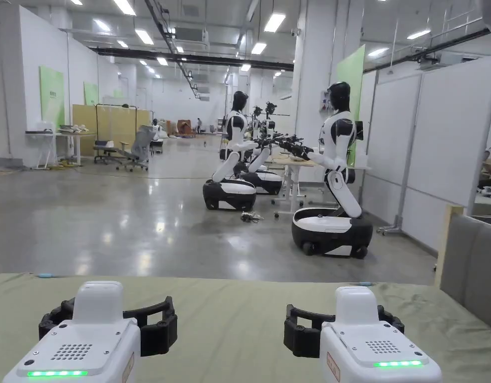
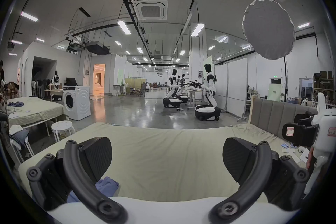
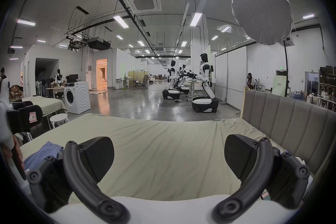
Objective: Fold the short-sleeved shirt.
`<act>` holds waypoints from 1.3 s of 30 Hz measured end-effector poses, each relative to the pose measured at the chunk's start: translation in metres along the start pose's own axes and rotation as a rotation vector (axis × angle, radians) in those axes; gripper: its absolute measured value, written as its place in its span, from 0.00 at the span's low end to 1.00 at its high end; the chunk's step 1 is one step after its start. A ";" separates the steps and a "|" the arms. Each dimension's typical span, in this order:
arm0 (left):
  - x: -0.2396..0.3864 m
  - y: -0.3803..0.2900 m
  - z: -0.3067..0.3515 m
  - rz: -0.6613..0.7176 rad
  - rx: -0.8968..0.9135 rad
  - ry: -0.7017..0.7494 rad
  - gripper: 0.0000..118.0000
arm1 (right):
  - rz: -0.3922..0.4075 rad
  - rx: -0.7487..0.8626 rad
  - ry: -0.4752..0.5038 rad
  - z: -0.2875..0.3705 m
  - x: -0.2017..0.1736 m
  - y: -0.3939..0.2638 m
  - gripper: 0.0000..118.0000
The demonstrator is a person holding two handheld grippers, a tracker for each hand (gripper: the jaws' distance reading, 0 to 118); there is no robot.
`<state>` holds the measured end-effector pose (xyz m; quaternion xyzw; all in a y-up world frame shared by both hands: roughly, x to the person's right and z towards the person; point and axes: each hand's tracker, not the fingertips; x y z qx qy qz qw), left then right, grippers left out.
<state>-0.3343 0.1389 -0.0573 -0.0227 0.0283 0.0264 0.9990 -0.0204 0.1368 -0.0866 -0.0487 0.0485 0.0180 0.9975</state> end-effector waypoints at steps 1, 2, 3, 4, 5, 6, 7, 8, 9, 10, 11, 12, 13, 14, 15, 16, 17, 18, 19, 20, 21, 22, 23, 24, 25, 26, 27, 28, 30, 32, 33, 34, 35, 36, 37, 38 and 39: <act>0.000 0.000 -0.001 0.007 -0.002 -0.004 1.00 | -0.001 -0.001 0.000 -0.001 0.000 0.000 1.00; 0.001 0.001 0.001 0.006 -0.004 -0.004 1.00 | -0.003 -0.002 0.000 -0.001 0.000 0.000 1.00; 0.002 0.001 0.001 0.001 -0.008 -0.002 1.00 | -0.005 -0.003 0.000 -0.001 0.000 0.000 1.00; 0.003 0.001 0.001 -0.003 -0.006 -0.002 1.00 | -0.007 -0.004 0.001 0.000 0.000 0.001 1.00; 0.003 0.001 0.001 -0.006 -0.004 -0.004 1.00 | -0.007 -0.002 -0.001 0.000 0.000 0.001 0.99; 0.003 0.000 0.002 -0.007 -0.003 -0.008 1.00 | -0.008 0.000 -0.002 0.001 0.000 0.001 0.95; 0.003 0.000 0.002 -0.004 -0.002 -0.015 1.00 | -0.011 0.003 -0.002 0.001 0.001 0.001 0.89; 0.003 0.001 0.002 0.006 -0.013 -0.031 0.99 | -0.013 0.003 -0.006 0.001 0.001 0.001 0.79; 0.003 0.001 0.002 0.011 -0.014 -0.041 0.85 | -0.012 0.004 -0.012 0.001 0.001 0.001 0.52; 0.004 0.001 0.004 0.005 -0.002 -0.046 0.45 | -0.006 0.002 -0.023 0.001 0.001 0.000 0.24; 0.006 0.002 0.005 -0.017 0.025 -0.022 0.00 | -0.003 0.000 -0.041 0.000 0.001 -0.001 0.00; 0.007 0.001 0.005 -0.055 0.031 0.081 0.00 | -0.011 0.010 -0.047 -0.001 0.000 -0.005 0.00; 0.005 0.001 0.003 -0.015 0.074 0.054 0.00 | -0.016 0.006 -0.043 0.000 0.001 -0.006 0.00; 0.001 0.001 0.000 0.014 0.047 -0.014 0.00 | -0.018 -0.007 -0.026 -0.001 0.001 -0.006 0.00; 0.002 0.001 -0.003 0.009 0.030 0.001 0.00 | -0.007 -0.008 -0.031 -0.001 0.000 -0.008 0.00; 0.003 0.000 -0.006 -0.009 0.033 0.011 0.00 | 0.008 0.001 -0.041 0.000 0.000 -0.008 0.00; 0.004 -0.002 -0.008 -0.029 0.036 0.021 0.00 | 0.015 0.002 -0.044 0.000 -0.001 -0.009 0.00; 0.002 -0.001 -0.005 -0.028 0.035 0.019 0.00 | 0.011 -0.001 -0.040 -0.001 -0.001 -0.009 0.00; 0.001 -0.001 -0.006 -0.022 0.029 0.015 0.00 | 0.003 -0.007 -0.030 -0.001 0.000 -0.010 0.00; -0.001 -0.002 -0.007 -0.014 0.025 0.012 0.00 | 0.000 -0.011 -0.027 0.004 0.001 -0.007 0.00; -0.001 -0.003 -0.004 -0.012 0.025 0.016 0.00 | 0.001 -0.011 -0.026 0.005 -0.001 -0.007 0.00; -0.001 -0.002 0.002 -0.014 0.024 0.018 0.00 | 0.004 -0.011 -0.020 0.005 -0.003 -0.008 0.00; -0.003 -0.003 0.003 -0.020 0.021 0.027 0.00 | 0.009 -0.012 -0.012 0.004 -0.007 -0.009 0.00; -0.007 -0.004 0.005 -0.025 0.019 0.036 0.00 | 0.020 -0.013 -0.003 0.007 -0.010 -0.007 0.00; -0.011 -0.006 0.009 -0.029 0.020 0.046 0.00 | 0.034 -0.012 0.008 0.007 -0.016 -0.007 0.00; -0.017 -0.008 0.015 -0.036 0.015 0.063 0.00 | 0.043 -0.006 0.024 0.006 -0.025 -0.008 0.00; -0.025 -0.009 0.020 -0.042 0.008 0.084 0.00 | 0.047 -0.002 0.045 0.006 -0.035 -0.010 0.00; -0.034 -0.010 0.027 -0.046 0.004 0.109 0.00 | 0.046 0.001 0.075 0.008 -0.046 -0.008 0.00; -0.054 -0.016 0.040 -0.058 -0.002 0.162 0.00 | 0.036 0.000 0.151 0.008 -0.072 -0.013 0.00; -0.077 -0.019 0.055 -0.066 -0.022 0.209 0.00 | 0.025 -0.005 0.241 0.007 -0.104 -0.021 0.00; -0.086 -0.020 0.060 -0.067 -0.039 0.217 0.00 | 0.023 -0.010 0.273 0.009 -0.117 -0.025 0.00; -0.098 -0.023 0.068 -0.067 -0.063 0.228 0.00 | 0.019 -0.013 0.302 0.011 -0.132 -0.030 0.00; -0.108 -0.025 0.072 -0.070 -0.096 0.245 0.00 | 0.020 -0.017 0.333 0.013 -0.144 -0.035 0.00; -0.119 -0.028 0.074 -0.077 -0.158 0.258 0.00 | 0.021 -0.027 0.363 0.014 -0.156 -0.042 0.00; -0.132 -0.032 0.070 -0.076 -0.255 0.267 0.00 | 0.025 -0.036 0.388 0.017 -0.166 -0.048 0.00; -0.146 -0.038 0.062 -0.063 -0.362 0.268 0.00 | 0.032 -0.047 0.409 0.019 -0.173 -0.053 0.00; -0.162 -0.046 0.049 -0.041 -0.523 0.241 0.00 | 0.043 -0.055 0.423 0.022 -0.180 -0.059 0.00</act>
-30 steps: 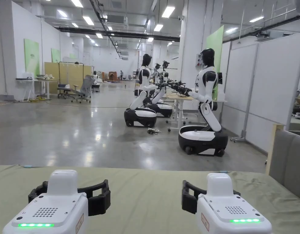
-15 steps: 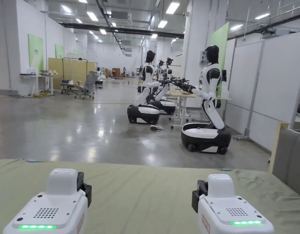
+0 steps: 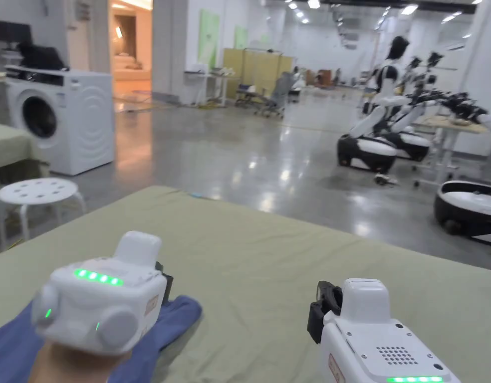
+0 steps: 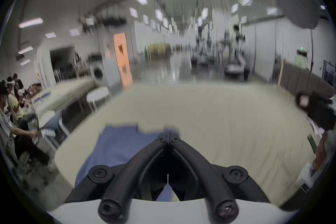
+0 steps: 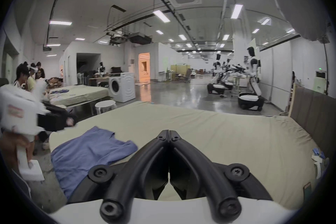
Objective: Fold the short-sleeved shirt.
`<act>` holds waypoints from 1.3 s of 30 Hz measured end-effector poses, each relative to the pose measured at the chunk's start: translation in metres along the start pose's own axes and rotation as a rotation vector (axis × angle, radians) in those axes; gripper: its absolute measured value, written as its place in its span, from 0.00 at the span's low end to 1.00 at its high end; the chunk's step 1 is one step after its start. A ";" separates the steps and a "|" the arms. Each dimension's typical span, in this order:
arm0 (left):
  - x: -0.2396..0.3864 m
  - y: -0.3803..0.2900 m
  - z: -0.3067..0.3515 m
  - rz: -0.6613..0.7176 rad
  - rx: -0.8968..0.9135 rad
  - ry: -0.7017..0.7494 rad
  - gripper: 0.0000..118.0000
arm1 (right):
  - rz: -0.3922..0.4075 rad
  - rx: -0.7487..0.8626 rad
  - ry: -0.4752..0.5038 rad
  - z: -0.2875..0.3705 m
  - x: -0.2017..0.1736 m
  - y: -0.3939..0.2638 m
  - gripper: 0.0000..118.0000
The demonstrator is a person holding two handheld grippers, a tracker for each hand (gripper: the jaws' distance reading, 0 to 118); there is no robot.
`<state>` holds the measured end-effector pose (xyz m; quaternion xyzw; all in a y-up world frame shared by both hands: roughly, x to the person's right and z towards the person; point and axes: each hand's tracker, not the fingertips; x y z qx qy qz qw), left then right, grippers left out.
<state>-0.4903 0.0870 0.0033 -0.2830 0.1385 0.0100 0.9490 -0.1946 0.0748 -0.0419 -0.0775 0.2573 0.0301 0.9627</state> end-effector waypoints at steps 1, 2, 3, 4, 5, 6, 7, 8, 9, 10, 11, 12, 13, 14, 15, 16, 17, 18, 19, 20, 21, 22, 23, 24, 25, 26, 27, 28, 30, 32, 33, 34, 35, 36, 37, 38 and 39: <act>-0.012 -0.004 -0.022 0.020 -0.136 -0.027 0.00 | 0.009 -0.006 0.006 -0.002 -0.005 -0.006 0.00; -0.023 -0.011 -0.042 0.051 -0.242 -0.076 0.00 | 0.017 -0.013 0.011 -0.003 -0.008 -0.010 0.00; -0.043 -0.021 -0.071 0.128 -0.313 -0.116 0.00 | 0.026 -0.025 0.018 -0.004 -0.010 -0.014 0.00; -0.052 -0.032 -0.090 0.149 -0.375 -0.091 0.00 | 0.034 -0.034 0.020 -0.005 -0.010 -0.018 0.00; -0.058 -0.042 -0.105 0.163 -0.425 -0.084 0.00 | 0.036 -0.038 0.014 -0.005 -0.009 -0.019 0.00; -0.061 -0.051 -0.118 0.145 -0.452 -0.056 0.00 | 0.038 -0.043 0.010 -0.006 -0.007 -0.022 0.00; -0.066 -0.057 -0.129 0.126 -0.482 -0.034 0.00 | 0.040 -0.049 0.008 -0.008 -0.004 -0.024 0.00; -0.068 -0.062 -0.138 0.133 -0.492 -0.026 0.00 | 0.042 -0.053 0.002 -0.010 -0.001 -0.026 0.00; -0.070 -0.065 -0.146 0.144 -0.495 -0.040 0.00 | 0.046 -0.063 -0.008 -0.014 0.001 -0.028 0.00; -0.072 -0.067 -0.154 0.164 -0.501 -0.049 0.00 | 0.049 -0.073 -0.015 -0.017 0.004 -0.030 0.00; -0.076 -0.070 -0.167 0.173 -0.498 -0.050 0.00 | 0.047 -0.079 -0.018 -0.019 0.007 -0.032 0.00; -0.076 -0.070 -0.174 0.173 -0.496 -0.042 0.16 | 0.047 -0.086 -0.023 -0.022 0.010 -0.034 0.00; -0.077 -0.069 -0.181 0.184 -0.477 -0.032 0.41 | 0.045 -0.096 -0.030 -0.021 0.010 -0.032 0.00; -0.079 -0.069 -0.189 0.192 -0.468 -0.028 0.65 | 0.043 -0.105 -0.033 -0.024 0.012 -0.034 0.00; -0.077 -0.067 -0.186 0.202 -0.471 -0.022 0.85 | 0.043 -0.113 -0.039 -0.026 0.013 -0.037 0.00; -0.078 -0.068 -0.193 0.219 -0.473 -0.015 0.86 | 0.042 -0.122 -0.044 -0.029 0.014 -0.039 0.00; -0.079 -0.069 -0.198 0.229 -0.474 -0.004 0.86 | 0.040 -0.132 -0.042 -0.035 0.015 -0.046 0.00; -0.080 -0.070 -0.204 0.243 -0.477 0.000 0.86 | 0.038 -0.143 -0.037 -0.039 0.014 -0.048 0.00; -0.080 -0.071 -0.205 0.253 -0.489 -0.007 0.86 | 0.036 -0.154 -0.028 -0.042 0.013 -0.051 0.00; -0.079 -0.074 -0.210 0.257 -0.497 -0.013 0.86 | 0.040 -0.162 -0.025 -0.045 0.010 -0.054 0.00; -0.077 -0.078 -0.215 0.258 -0.500 -0.010 0.86 | 0.046 -0.169 -0.021 -0.046 0.006 -0.053 0.00; -0.075 -0.082 -0.219 0.254 -0.502 0.006 0.86 | 0.050 -0.174 -0.016 -0.048 0.003 -0.056 0.00; -0.078 -0.085 -0.231 0.243 -0.502 0.020 0.86 | 0.051 -0.179 -0.012 -0.050 0.001 -0.058 0.00; -0.078 -0.089 -0.235 0.234 -0.511 0.028 0.86 | 0.049 -0.184 -0.007 -0.051 0.000 -0.059 0.00; -0.077 -0.095 -0.240 0.220 -0.541 0.041 0.86 | 0.045 -0.192 -0.004 -0.053 -0.001 -0.061 0.00; -0.076 -0.100 -0.242 0.201 -0.555 0.046 0.85 | 0.045 -0.197 -0.003 -0.054 -0.002 -0.062 0.00; -0.067 -0.095 -0.223 0.166 -0.544 0.033 0.82 | 0.050 -0.201 -0.003 -0.055 -0.002 -0.063 0.00; -0.066 -0.091 -0.219 0.154 -0.545 0.046 0.69 | 0.055 -0.203 -0.006 -0.054 -0.002 -0.064 0.00; -0.066 -0.080 -0.202 0.130 -0.499 0.057 0.02 | 0.060 -0.203 -0.010 -0.052 -0.001 -0.064 0.00; -0.081 -0.079 -0.208 0.118 -0.482 0.082 0.02 | 0.055 -0.202 -0.016 -0.050 0.002 -0.064 0.00; -0.083 -0.081 -0.209 0.142 -0.515 0.018 0.02 | 0.050 -0.203 -0.019 -0.050 0.004 -0.065 0.00; -0.086 -0.083 -0.206 0.161 -0.514 0.013 0.02 | 0.045 -0.204 -0.021 -0.048 0.006 -0.065 0.00; -0.096 -0.084 -0.220 0.167 -0.470 0.011 0.02 | 0.044 -0.203 -0.024 -0.046 0.008 -0.065 0.00; -0.096 -0.083 -0.217 0.176 -0.451 -0.012 0.02 | 0.045 -0.201 -0.028 -0.044 0.009 -0.065 0.00; -0.094 -0.080 -0.212 0.199 -0.415 -0.030 0.02 | 0.043 -0.197 -0.031 -0.039 0.011 -0.063 0.00; -0.090 -0.076 -0.206 0.207 -0.383 -0.052 0.02 | 0.039 -0.194 -0.035 -0.037 0.014 -0.062 0.00; -0.084 -0.070 -0.198 0.205 -0.365 -0.076 0.02 | 0.036 -0.193 -0.042 -0.036 0.017 -0.062 0.00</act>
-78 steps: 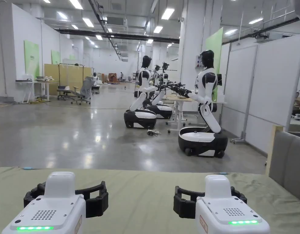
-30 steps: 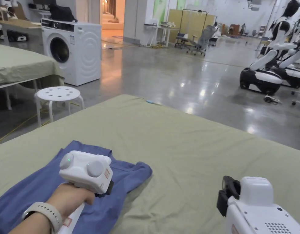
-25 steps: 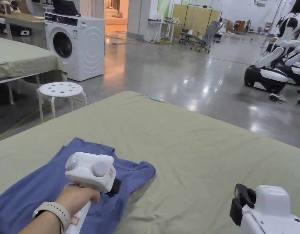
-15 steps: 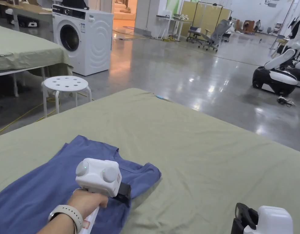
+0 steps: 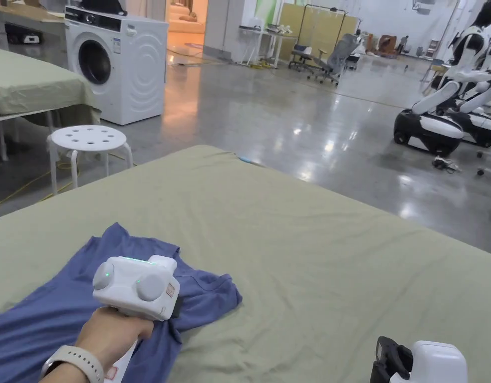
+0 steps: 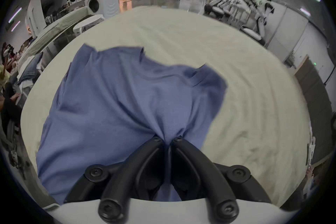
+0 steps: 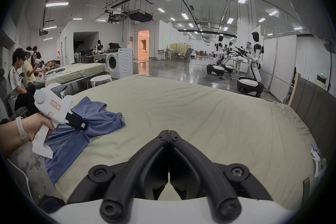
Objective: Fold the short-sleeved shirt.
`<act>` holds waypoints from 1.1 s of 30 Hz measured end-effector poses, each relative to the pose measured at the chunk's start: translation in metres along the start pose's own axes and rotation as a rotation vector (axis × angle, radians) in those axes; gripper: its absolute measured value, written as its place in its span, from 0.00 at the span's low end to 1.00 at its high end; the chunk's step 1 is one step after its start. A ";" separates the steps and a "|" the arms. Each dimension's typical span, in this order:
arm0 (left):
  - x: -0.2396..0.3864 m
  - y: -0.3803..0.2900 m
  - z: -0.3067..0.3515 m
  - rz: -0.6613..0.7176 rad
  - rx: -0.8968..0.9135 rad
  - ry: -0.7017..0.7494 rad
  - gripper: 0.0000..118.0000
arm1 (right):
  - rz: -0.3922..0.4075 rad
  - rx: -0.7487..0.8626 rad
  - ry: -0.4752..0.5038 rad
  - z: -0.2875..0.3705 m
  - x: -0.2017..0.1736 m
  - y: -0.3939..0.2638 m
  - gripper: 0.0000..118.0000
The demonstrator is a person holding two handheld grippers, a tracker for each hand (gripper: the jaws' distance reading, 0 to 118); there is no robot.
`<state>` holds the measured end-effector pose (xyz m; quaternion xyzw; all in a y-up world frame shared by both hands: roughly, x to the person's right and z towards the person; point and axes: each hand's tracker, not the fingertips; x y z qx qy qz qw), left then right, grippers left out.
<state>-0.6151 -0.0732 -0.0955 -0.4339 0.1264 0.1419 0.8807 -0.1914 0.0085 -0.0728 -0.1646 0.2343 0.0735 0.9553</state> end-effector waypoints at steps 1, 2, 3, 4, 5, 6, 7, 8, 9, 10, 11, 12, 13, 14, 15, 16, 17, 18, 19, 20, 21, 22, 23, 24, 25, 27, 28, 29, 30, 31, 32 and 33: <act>0.010 0.003 0.005 0.000 0.019 -0.016 0.02 | -0.005 0.001 -0.008 0.002 0.004 0.000 0.00; 0.021 0.006 0.009 -0.021 0.027 -0.047 0.02 | -0.011 0.004 -0.013 0.005 0.010 -0.001 0.00; 0.033 0.008 0.012 -0.041 0.044 -0.072 0.02 | -0.016 0.006 -0.025 0.008 0.015 -0.001 0.00; 0.051 0.012 0.014 -0.060 0.073 -0.088 0.02 | -0.022 0.009 -0.038 0.012 0.021 -0.001 0.00; 0.067 0.016 0.018 -0.070 0.091 -0.121 0.02 | -0.031 0.013 -0.051 0.017 0.028 -0.002 0.00; 0.083 0.020 0.020 -0.073 0.108 -0.151 0.02 | -0.040 0.014 -0.065 0.022 0.035 -0.003 0.00; 0.102 0.024 0.022 -0.080 0.113 -0.200 0.02 | -0.048 0.015 -0.077 0.028 0.043 -0.004 0.00; 0.128 0.029 0.018 -0.091 0.130 -0.251 0.02 | -0.052 0.017 -0.095 0.035 0.050 -0.005 0.00; 0.150 0.032 0.022 -0.101 0.145 -0.282 0.02 | -0.055 0.019 -0.114 0.040 0.058 -0.007 0.00; 0.177 0.036 0.026 -0.124 0.153 -0.327 0.02 | -0.057 0.020 -0.133 0.048 0.067 -0.008 0.00; 0.202 0.038 0.030 -0.146 0.161 -0.370 0.02 | -0.061 0.020 -0.154 0.054 0.076 -0.010 0.00; 0.230 0.038 0.041 -0.172 0.174 -0.423 0.02 | -0.066 0.020 -0.176 0.061 0.085 -0.012 0.00; 0.259 0.038 0.047 -0.197 0.171 -0.472 0.02 | -0.072 0.020 -0.201 0.069 0.095 -0.014 0.00; 0.285 0.038 0.052 -0.218 0.173 -0.514 0.02 | -0.078 0.021 -0.223 0.078 0.104 -0.014 0.00; 0.314 0.034 0.056 -0.245 0.181 -0.555 0.02 | -0.088 0.021 -0.250 0.087 0.115 -0.016 0.00; 0.339 0.030 0.059 -0.264 0.189 -0.599 0.02 | -0.096 0.021 -0.272 0.095 0.124 -0.018 0.00; 0.366 0.025 0.065 -0.287 0.184 -0.648 0.02 | -0.103 0.022 -0.297 0.104 0.135 -0.021 0.00; 0.388 0.021 0.068 -0.308 0.176 -0.690 0.02 | -0.108 0.021 -0.321 0.108 0.147 -0.027 0.00; 0.413 0.014 0.071 -0.331 0.172 -0.723 0.02 | -0.111 0.017 -0.343 0.116 0.157 -0.031 0.00; 0.437 0.004 0.076 -0.357 0.160 -0.750 0.02 | -0.114 0.011 -0.362 0.123 0.168 -0.035 0.00; 0.458 -0.004 0.074 -0.384 0.148 -0.768 0.02 | -0.117 0.006 -0.385 0.129 0.178 -0.039 0.00; 0.478 -0.013 0.071 -0.411 0.136 -0.773 0.02 | -0.122 0.004 -0.405 0.138 0.182 -0.043 0.00; 0.498 -0.021 0.064 -0.444 0.108 -0.763 0.02 | -0.128 0.001 -0.423 0.143 0.191 -0.047 0.00; 0.514 -0.033 0.057 -0.471 0.087 -0.738 0.02 | -0.135 -0.003 -0.441 0.148 0.200 -0.052 0.00; 0.531 -0.044 0.045 -0.506 0.068 -0.698 0.02 | -0.144 -0.011 -0.454 0.150 0.208 -0.057 0.00; 0.559 -0.068 0.014 -0.571 0.011 -0.638 0.02 | -0.162 -0.020 -0.475 0.154 0.223 -0.067 0.00; 0.570 -0.080 -0.006 -0.570 -0.042 -0.613 0.02 | -0.172 -0.023 -0.484 0.156 0.229 -0.072 0.00; 0.577 -0.091 -0.022 -0.581 -0.092 -0.598 0.02 | -0.175 -0.025 -0.492 0.157 0.233 -0.076 0.00; 0.585 -0.103 -0.038 -0.599 -0.123 -0.564 0.02 | -0.177 -0.028 -0.501 0.160 0.235 -0.074 0.00; 0.587 -0.111 -0.047 -0.617 -0.142 -0.529 0.02 | -0.184 -0.029 -0.508 0.162 0.238 -0.076 0.00; 0.586 -0.116 -0.052 -0.621 -0.141 -0.524 0.03 | -0.192 -0.029 -0.508 0.163 0.241 -0.078 0.00; 0.584 -0.117 -0.054 -0.603 -0.118 -0.539 0.10 | -0.196 -0.028 -0.507 0.164 0.243 -0.080 0.00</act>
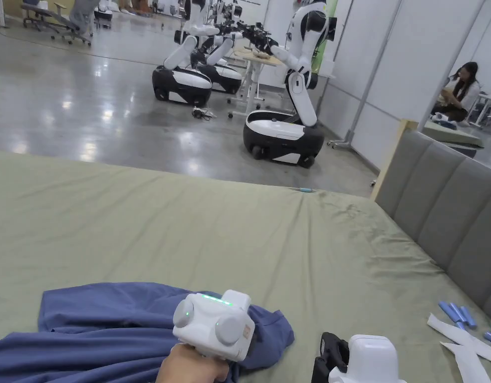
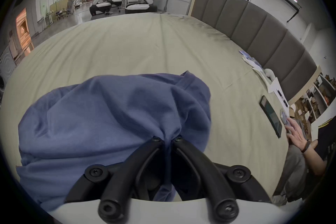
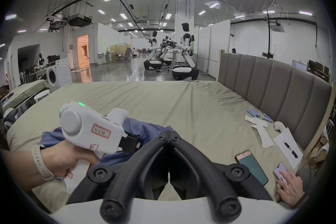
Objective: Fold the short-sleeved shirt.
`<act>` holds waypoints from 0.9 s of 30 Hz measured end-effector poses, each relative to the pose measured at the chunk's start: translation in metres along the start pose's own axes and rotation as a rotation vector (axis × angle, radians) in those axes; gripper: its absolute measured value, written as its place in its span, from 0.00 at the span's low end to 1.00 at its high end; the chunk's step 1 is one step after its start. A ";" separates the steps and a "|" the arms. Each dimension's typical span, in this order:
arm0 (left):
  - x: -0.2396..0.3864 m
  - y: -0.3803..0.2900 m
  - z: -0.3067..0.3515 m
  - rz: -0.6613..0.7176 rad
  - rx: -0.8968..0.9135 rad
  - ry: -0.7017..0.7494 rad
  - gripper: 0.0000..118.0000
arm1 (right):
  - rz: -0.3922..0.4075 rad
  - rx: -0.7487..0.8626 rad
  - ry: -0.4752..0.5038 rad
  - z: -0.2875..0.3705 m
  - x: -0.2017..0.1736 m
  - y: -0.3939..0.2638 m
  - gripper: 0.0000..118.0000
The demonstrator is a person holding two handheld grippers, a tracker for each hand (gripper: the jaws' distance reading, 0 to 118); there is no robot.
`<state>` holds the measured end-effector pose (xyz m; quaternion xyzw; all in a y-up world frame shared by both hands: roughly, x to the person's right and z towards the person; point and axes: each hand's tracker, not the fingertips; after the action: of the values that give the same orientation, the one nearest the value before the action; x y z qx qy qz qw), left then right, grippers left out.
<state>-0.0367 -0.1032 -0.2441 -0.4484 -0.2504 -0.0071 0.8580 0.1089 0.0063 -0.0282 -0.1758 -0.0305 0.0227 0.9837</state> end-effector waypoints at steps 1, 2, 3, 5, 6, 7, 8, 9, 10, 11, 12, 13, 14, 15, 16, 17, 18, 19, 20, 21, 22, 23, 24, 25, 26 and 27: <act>-0.001 0.001 0.005 0.015 0.026 0.012 0.27 | -0.001 0.001 -0.002 0.000 0.001 0.000 0.00; -0.002 0.003 0.010 0.038 0.054 -0.030 0.50 | 0.003 0.002 -0.003 0.001 0.000 -0.001 0.00; -0.009 0.002 0.015 0.020 0.062 -0.047 0.76 | 0.014 0.002 0.000 0.001 0.000 -0.002 0.00; -0.004 0.003 0.043 -0.050 0.122 -0.034 0.82 | 0.019 0.001 0.006 0.000 -0.003 -0.005 0.00; -0.002 0.000 0.062 -0.069 0.178 -0.008 0.82 | 0.014 0.000 0.013 0.001 -0.006 -0.005 0.00; 0.002 -0.008 0.093 -0.081 0.227 -0.012 0.82 | 0.006 0.002 0.019 0.003 -0.009 -0.005 0.00; 0.002 -0.013 0.111 -0.087 0.254 -0.011 0.82 | -0.002 0.003 0.026 0.005 -0.013 -0.005 0.00; 0.000 -0.022 0.131 -0.070 0.290 0.005 0.82 | -0.006 0.006 0.039 0.007 -0.016 -0.006 0.00; -0.004 -0.033 0.152 -0.059 0.317 0.008 0.82 | -0.004 0.009 0.044 0.010 -0.022 -0.007 0.00; -0.007 -0.049 0.169 -0.067 0.313 0.006 0.81 | -0.001 0.010 0.047 0.013 -0.028 -0.007 0.00; -0.011 -0.065 0.185 -0.067 0.321 0.012 0.79 | 0.003 0.012 0.060 0.016 -0.036 -0.008 0.00; -0.016 -0.081 0.201 -0.082 0.324 0.013 0.67 | 0.004 0.012 0.076 0.020 -0.044 -0.008 0.00; -0.020 -0.097 0.213 -0.113 0.328 0.044 0.39 | 0.006 0.012 0.087 0.023 -0.051 -0.009 0.00; -0.026 -0.117 0.221 -0.127 0.324 0.113 0.00 | 0.010 0.016 0.098 0.026 -0.059 -0.010 0.00; -0.033 -0.136 0.230 -0.132 0.306 0.169 0.00 | 0.009 0.021 0.114 0.029 -0.066 -0.011 0.00; -0.044 -0.148 0.236 -0.116 0.302 0.152 0.00 | 0.006 0.026 0.132 0.030 -0.072 -0.012 0.00; -0.058 -0.162 0.243 -0.080 0.281 0.126 0.00 | 0.007 0.029 0.144 0.033 -0.080 -0.013 0.00; -0.066 -0.172 0.255 -0.032 0.262 0.156 0.00 | 0.008 0.030 0.157 0.035 -0.088 -0.014 0.00; -0.082 -0.181 0.260 -0.013 0.254 0.199 0.00 | 0.007 0.031 0.172 0.037 -0.095 -0.015 0.00; -0.102 -0.189 0.264 0.010 0.240 0.236 0.00 | 0.007 0.029 0.189 0.039 -0.101 -0.015 0.00; -0.125 -0.196 0.268 0.055 0.231 0.285 0.00 | 0.008 0.024 0.200 0.040 -0.106 -0.016 0.00; -0.157 -0.201 0.262 0.090 0.218 0.318 0.00 | 0.009 0.018 0.210 0.040 -0.109 -0.017 0.00; -0.183 -0.206 0.265 0.117 0.200 0.362 0.00 | 0.012 0.011 0.218 0.040 -0.112 -0.019 0.00; -0.205 -0.210 0.267 0.141 0.184 0.412 0.00 | 0.014 0.007 0.221 0.039 -0.113 -0.020 0.00; -0.228 -0.214 0.270 0.161 0.173 0.457 0.00 | 0.016 0.002 0.222 0.038 -0.114 -0.021 0.00; -0.253 -0.215 0.273 0.182 0.159 0.486 0.00 | 0.019 0.000 0.222 0.037 -0.115 -0.022 0.00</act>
<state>-0.4242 -0.0746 -0.0609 -0.3856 0.0047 -0.0176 0.9225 -0.0072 -0.0084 0.0082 -0.1777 0.0805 0.0124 0.9807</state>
